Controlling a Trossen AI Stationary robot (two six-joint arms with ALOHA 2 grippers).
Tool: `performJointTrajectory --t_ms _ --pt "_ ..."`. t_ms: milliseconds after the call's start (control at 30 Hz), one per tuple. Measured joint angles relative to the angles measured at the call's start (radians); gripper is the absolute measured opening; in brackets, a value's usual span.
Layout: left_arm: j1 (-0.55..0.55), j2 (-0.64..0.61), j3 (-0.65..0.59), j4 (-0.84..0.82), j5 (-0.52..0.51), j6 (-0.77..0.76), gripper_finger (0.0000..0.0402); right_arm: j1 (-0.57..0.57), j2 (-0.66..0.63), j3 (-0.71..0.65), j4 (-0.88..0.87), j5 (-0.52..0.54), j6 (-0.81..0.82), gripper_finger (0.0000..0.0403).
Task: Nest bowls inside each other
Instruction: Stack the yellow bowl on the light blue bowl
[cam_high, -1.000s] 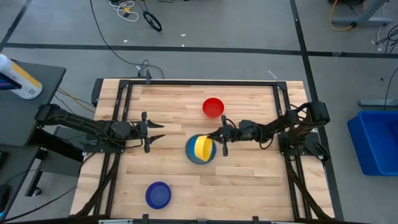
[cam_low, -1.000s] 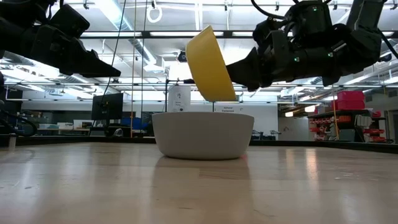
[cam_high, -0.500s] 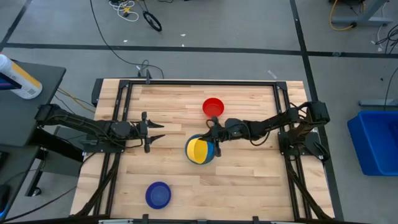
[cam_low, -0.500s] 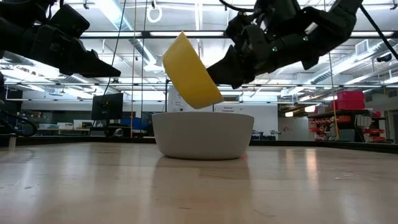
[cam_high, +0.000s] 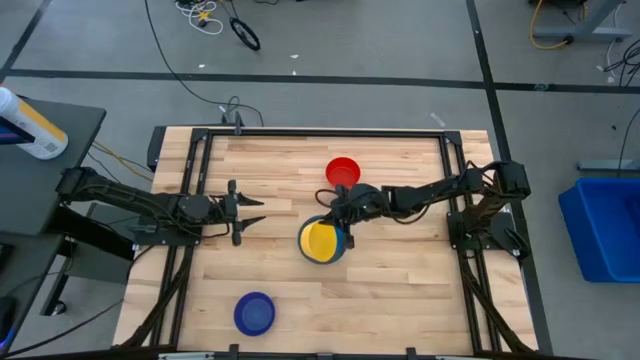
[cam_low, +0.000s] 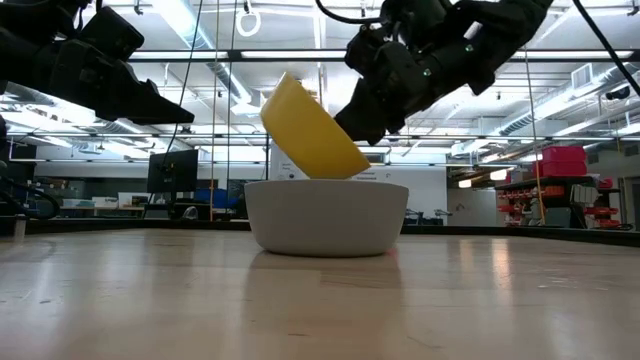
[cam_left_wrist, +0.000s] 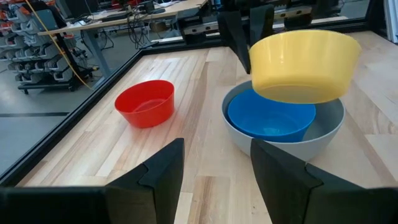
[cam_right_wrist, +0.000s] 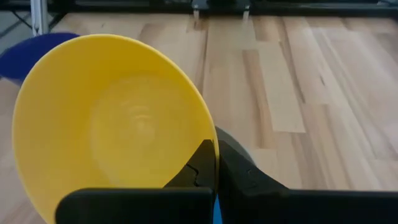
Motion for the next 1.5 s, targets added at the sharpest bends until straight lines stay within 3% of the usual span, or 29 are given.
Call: performJointTrajectory --t_ms 400,1200,1500 --pt "0.000 0.000 0.000 0.000 0.000 0.000 0.0194 -0.037 0.000 0.072 -0.201 -0.010 -0.016 0.0000" --pt "0.000 0.000 0.000 0.000 0.000 0.000 0.0194 -0.069 0.000 0.079 -0.287 -0.084 0.002 0.0000" --pt "0.000 0.000 0.000 0.001 0.000 0.000 0.0194 -0.069 0.000 0.158 -0.389 -0.087 -0.012 0.0000"
